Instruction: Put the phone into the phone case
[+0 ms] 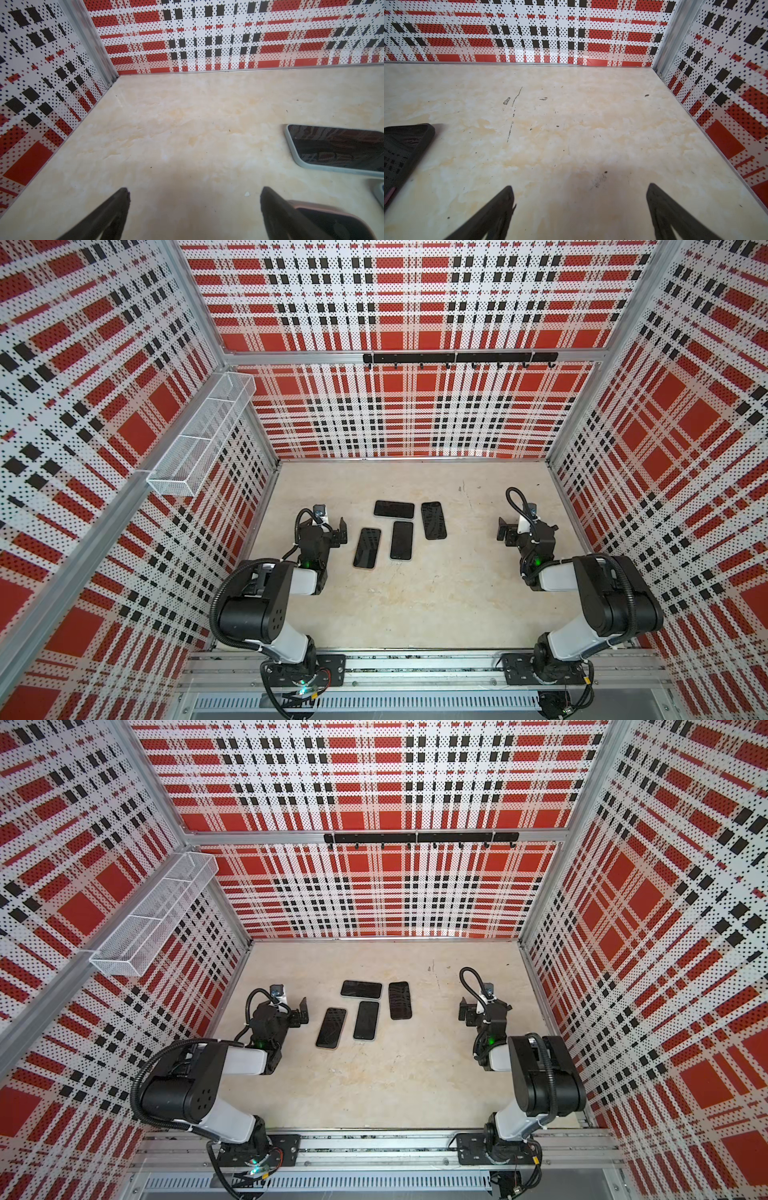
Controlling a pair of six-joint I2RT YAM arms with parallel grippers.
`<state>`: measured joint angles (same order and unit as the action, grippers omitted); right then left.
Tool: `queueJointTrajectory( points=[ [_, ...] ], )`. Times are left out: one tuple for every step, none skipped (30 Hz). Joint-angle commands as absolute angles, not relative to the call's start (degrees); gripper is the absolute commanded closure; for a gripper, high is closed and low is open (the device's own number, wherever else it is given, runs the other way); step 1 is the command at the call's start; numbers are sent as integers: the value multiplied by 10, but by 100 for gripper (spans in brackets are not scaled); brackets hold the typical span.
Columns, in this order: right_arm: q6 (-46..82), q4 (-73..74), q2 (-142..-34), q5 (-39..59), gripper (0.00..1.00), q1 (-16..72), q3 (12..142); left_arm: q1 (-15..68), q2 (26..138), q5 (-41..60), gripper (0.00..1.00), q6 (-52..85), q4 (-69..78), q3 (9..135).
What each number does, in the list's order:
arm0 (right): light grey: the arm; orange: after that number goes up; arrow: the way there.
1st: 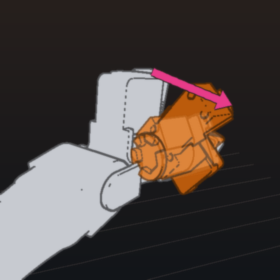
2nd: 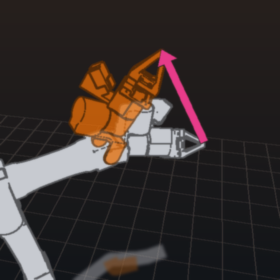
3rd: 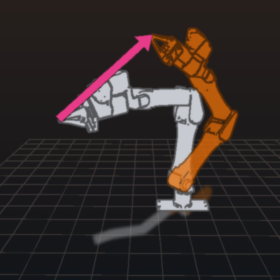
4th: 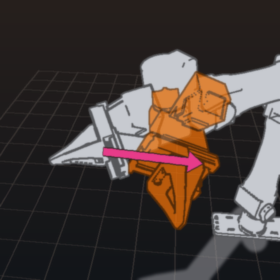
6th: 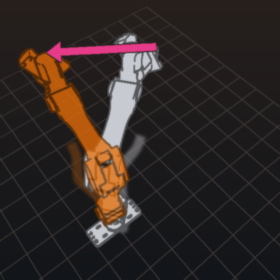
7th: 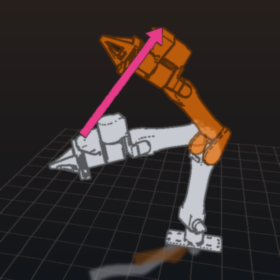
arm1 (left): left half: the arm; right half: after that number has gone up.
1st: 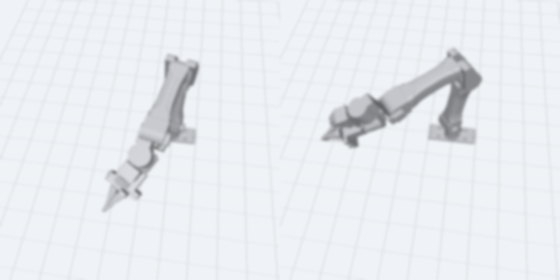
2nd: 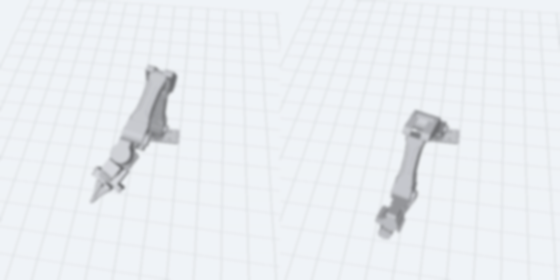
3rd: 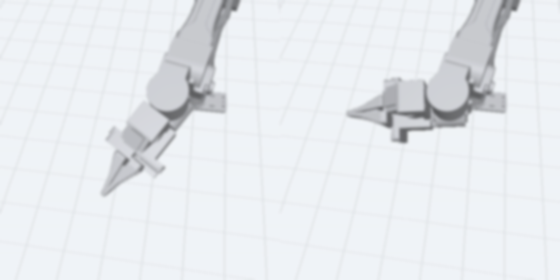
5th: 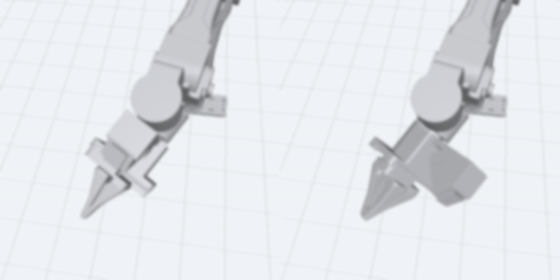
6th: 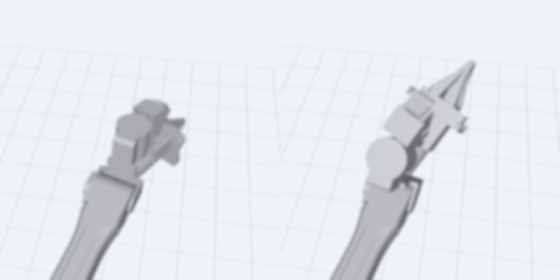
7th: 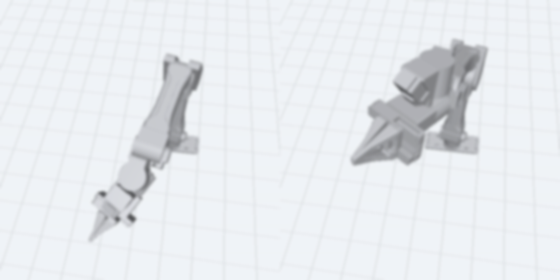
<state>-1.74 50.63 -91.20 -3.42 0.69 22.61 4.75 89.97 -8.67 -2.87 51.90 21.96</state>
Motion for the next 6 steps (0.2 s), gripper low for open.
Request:
queueJointTrajectory(
  points=[
    [-23,519,-914,-32,0,11,237,48,902,-96,1,-32,538,229],
    [-23,520,-914,-32,0,11,236,49,902,-96,1,-32,538,228],
    [-24,522,-914,-33,0,11,235,48,902,-96,1,-32,538,229],
    [-25,526,-911,-34,0,11,231,49,902,-96,1,-32,538,228],
    [-27,527,-910,-34,0,12,229,49,902,-96,1,-31,538,229],
    [-29,532,-912,-37,0,13,228,49,902,-96,1,-32,538,229]
  ],
)
